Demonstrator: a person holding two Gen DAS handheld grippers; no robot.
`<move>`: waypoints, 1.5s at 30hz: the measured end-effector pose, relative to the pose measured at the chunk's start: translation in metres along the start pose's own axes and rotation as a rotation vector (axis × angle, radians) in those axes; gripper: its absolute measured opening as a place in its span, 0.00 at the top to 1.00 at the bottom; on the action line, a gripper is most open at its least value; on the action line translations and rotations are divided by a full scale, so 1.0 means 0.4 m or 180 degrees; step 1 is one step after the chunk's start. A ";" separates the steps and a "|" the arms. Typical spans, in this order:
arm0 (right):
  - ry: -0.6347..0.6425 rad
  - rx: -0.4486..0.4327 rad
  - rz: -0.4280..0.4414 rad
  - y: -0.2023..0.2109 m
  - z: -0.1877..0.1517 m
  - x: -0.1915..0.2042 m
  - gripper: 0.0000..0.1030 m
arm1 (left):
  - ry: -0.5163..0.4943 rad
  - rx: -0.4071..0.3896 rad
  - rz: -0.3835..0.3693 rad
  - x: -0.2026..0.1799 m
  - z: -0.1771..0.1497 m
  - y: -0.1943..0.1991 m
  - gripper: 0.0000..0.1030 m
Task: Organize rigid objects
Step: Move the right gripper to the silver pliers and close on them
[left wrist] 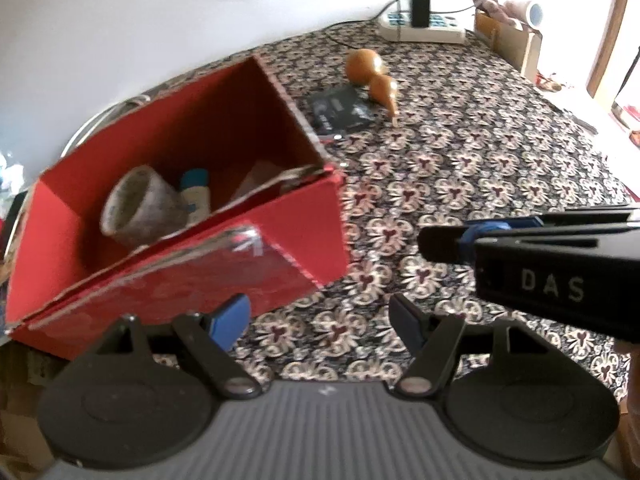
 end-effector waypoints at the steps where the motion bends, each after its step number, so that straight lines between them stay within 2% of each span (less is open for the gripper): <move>1: -0.0016 0.0014 0.0002 0.000 0.000 -0.012 0.91 | -0.0024 -0.0004 -0.0010 -0.013 0.002 -0.003 0.31; 11: -0.0252 0.0163 0.0075 -0.005 0.030 -0.173 0.91 | -0.0210 -0.0067 -0.0197 -0.143 0.036 -0.040 0.31; 18: -0.0188 0.0244 0.0325 -0.031 0.117 -0.255 0.91 | -0.0127 -0.0156 -0.0179 -0.203 0.055 -0.096 0.31; 26: 0.0266 0.0331 0.0589 -0.133 0.250 -0.222 0.91 | 0.0222 -0.0146 -0.0213 -0.199 0.047 -0.153 0.31; 34: 0.0162 0.0324 0.0898 -0.245 0.379 -0.195 0.91 | 0.0434 -0.0260 -0.0258 -0.191 0.051 -0.171 0.31; 39: 0.0113 0.0509 0.1063 -0.308 0.421 -0.179 0.91 | 0.0572 -0.0298 -0.0404 -0.174 0.047 -0.172 0.31; 45: 0.0210 0.0657 0.1032 -0.366 0.434 -0.151 0.91 | 0.0652 -0.0308 -0.0484 -0.155 0.047 -0.168 0.31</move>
Point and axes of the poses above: each gripper's, at about its wrist camera, not at the fingertips, and y roughly against the way its jaws point, x to its left, z to its top, the point moved 1 cm from there along -y, roughly the way its jaws point, and after that the axes turned 14 degrees about x, right-handed, at the moved point
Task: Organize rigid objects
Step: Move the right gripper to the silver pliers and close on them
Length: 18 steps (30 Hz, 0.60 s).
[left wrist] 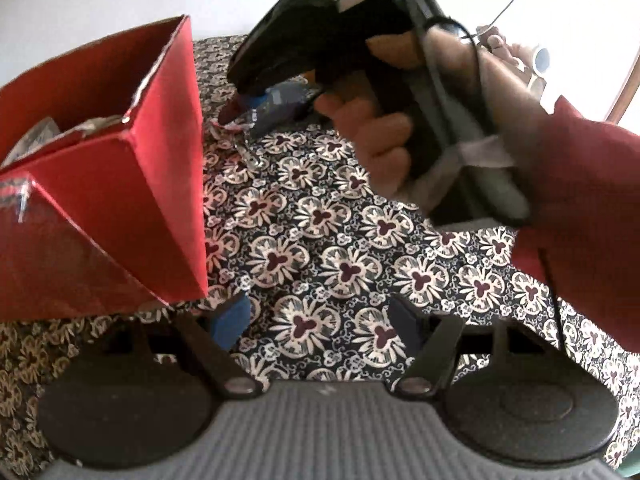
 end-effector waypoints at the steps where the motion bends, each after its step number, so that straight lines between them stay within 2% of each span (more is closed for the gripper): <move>1: -0.0008 0.0015 -0.0037 -0.011 0.003 -0.002 0.91 | 0.0010 0.0000 0.0001 0.005 0.002 0.000 0.31; 3: -0.0042 0.0025 -0.0069 -0.025 0.003 -0.008 0.92 | 0.0037 0.0005 0.0013 0.016 0.008 0.001 0.31; 9: -0.0069 0.0037 0.0137 -0.014 -0.007 -0.040 0.98 | 0.0074 0.0026 -0.0031 0.045 0.029 -0.001 0.31; 18: -0.0143 0.0260 0.0376 0.082 -0.148 -0.109 1.00 | -0.0094 0.0065 -0.0089 0.030 0.041 -0.009 0.31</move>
Point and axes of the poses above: each gripper's, at about its wrist camera, not at the fingertips, and y roughly against the way its jaws point, x to its left, z to its top, the point moved 1 cm from there along -y, roughly the way its jaws point, and after that the axes turned 14 degrees about x, right-handed, at the moved point
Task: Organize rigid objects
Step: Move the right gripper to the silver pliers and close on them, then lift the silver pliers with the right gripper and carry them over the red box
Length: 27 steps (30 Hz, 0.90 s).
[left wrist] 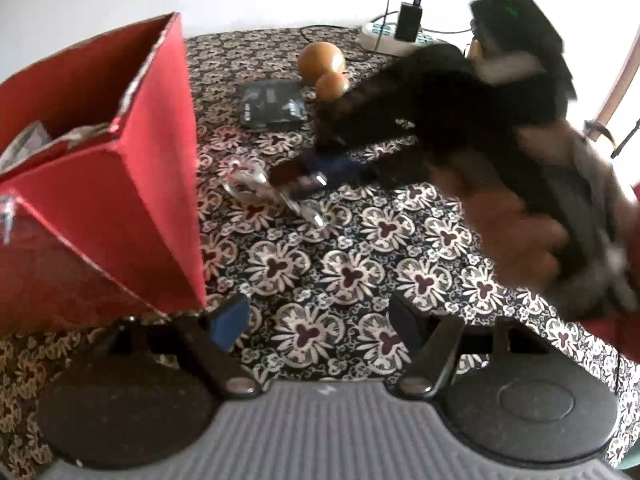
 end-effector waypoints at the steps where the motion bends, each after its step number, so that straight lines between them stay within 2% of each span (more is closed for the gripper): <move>1: -0.0063 0.0011 0.0043 0.015 -0.024 -0.014 1.00 | -0.0020 0.0002 -0.0013 -0.004 0.003 -0.004 0.31; 5: -0.0355 0.0031 0.0232 0.059 -0.100 -0.065 1.00 | -0.0096 0.0017 -0.0052 -0.025 0.019 -0.027 0.31; 9: -0.0636 0.0021 0.0390 0.097 -0.166 -0.111 1.00 | -0.0162 0.0031 -0.0240 -0.044 0.035 -0.041 0.31; 15: -0.0855 -0.0040 0.0487 0.132 -0.218 -0.145 0.99 | -0.0306 0.0110 -0.0393 -0.073 0.043 -0.083 0.32; 19: -0.0966 -0.0070 0.0551 0.143 -0.231 -0.164 0.99 | -0.0465 0.0111 -0.0491 -0.096 0.036 -0.079 0.43; 21: -0.0941 -0.0077 0.0526 0.152 -0.239 -0.166 0.99 | -0.0527 0.0113 -0.0513 -0.108 0.033 -0.078 0.45; 25: -0.0925 -0.0074 0.0571 0.156 -0.269 -0.158 0.99 | -0.0599 0.0121 -0.0557 -0.121 0.027 -0.074 0.58; 27: -0.0883 -0.0085 0.0512 0.152 -0.279 -0.143 0.99 | -0.0625 0.0128 -0.0558 -0.124 0.020 -0.068 0.61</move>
Point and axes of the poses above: each gripper's, at about its wrist camera, not at the fingertips, and y roughly against the way its jaws point, x to its left, z to its top, the point moved 1 cm from there along -y, roughly the way its jaws point, and after that the axes turned 14 degrees about x, right-handed, at the moved point
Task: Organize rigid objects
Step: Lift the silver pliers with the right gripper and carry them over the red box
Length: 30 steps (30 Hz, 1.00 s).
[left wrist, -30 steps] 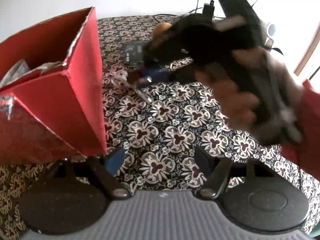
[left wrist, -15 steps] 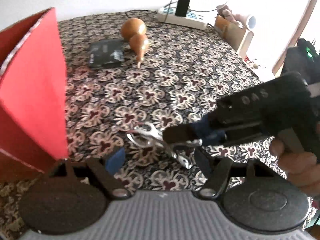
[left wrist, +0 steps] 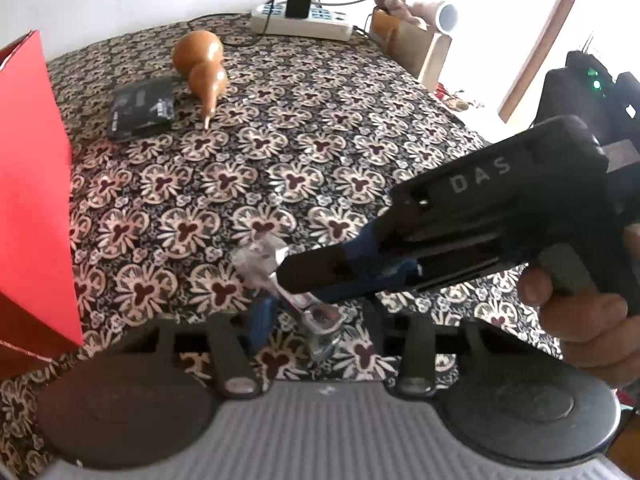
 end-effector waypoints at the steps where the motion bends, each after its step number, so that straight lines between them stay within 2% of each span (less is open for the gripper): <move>1: 0.0021 -0.0015 -0.0036 -0.001 -0.007 0.006 0.99 | -0.0006 0.0001 0.0002 -0.001 -0.001 0.002 0.62; 9: -0.0022 -0.0158 -0.0097 -0.021 -0.037 0.037 1.00 | -0.0159 -0.0067 0.0003 -0.003 -0.031 0.039 0.66; 14: 0.0032 -0.0376 -0.0200 -0.023 -0.083 0.096 1.00 | -0.0314 -0.0193 -0.0061 0.008 -0.049 0.102 0.67; 21: 0.0310 -0.0802 -0.0364 -0.025 -0.129 0.252 1.00 | -0.0510 -0.0540 -0.0171 0.051 -0.064 0.255 0.68; 26: 0.0575 -0.1021 -0.0344 -0.036 -0.136 0.386 1.00 | -0.0595 -0.0878 -0.0113 0.097 -0.078 0.374 0.68; 30: 0.0878 -0.1113 -0.0339 -0.056 -0.123 0.494 1.00 | -0.0561 -0.1106 -0.0084 0.172 -0.073 0.458 0.68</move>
Point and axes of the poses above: each gripper's, at about its wrist camera, not at the fingertips, and y roughly against the way its jaws point, x to its left, z to its top, the point moved 1 cm from there along -y, roughly the way its jaws point, and after that the axes turned 14 degrees about x, right-handed, at the moved point
